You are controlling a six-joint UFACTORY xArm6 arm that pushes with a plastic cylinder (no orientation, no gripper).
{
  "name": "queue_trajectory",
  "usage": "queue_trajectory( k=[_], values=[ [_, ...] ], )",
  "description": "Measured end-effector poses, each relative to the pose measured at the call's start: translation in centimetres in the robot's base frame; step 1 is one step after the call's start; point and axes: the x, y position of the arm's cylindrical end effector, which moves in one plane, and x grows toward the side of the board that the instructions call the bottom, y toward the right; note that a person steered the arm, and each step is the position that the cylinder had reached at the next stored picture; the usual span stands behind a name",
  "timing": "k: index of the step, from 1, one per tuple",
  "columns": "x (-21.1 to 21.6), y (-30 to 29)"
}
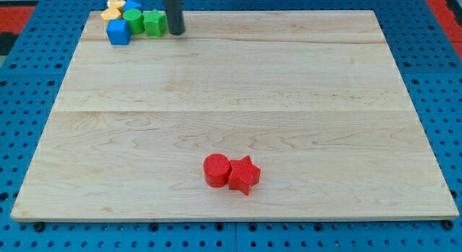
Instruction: Move the red star into the red circle
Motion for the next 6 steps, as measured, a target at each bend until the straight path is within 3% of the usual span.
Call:
queue_trajectory(
  k=[2,3,4,6],
  values=[
    [16.5,14.9],
    [25.3,19.7],
    [32.7,20.8],
    [32.0,9.3]
  ],
)
